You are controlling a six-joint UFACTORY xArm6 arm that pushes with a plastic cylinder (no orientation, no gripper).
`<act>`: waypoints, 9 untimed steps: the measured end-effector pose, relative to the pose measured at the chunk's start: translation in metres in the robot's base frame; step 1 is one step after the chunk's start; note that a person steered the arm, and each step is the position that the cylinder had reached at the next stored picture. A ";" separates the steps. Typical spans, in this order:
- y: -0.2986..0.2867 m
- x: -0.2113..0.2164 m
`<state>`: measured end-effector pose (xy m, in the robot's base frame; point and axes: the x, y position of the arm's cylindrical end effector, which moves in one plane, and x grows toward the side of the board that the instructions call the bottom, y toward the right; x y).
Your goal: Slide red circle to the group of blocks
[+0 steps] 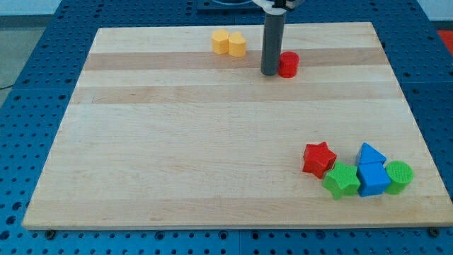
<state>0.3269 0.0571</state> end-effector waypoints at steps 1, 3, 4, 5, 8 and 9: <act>-0.020 -0.021; -0.015 -0.058; 0.001 -0.058; 0.021 -0.055; 0.048 -0.033; 0.035 -0.044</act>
<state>0.2832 0.0921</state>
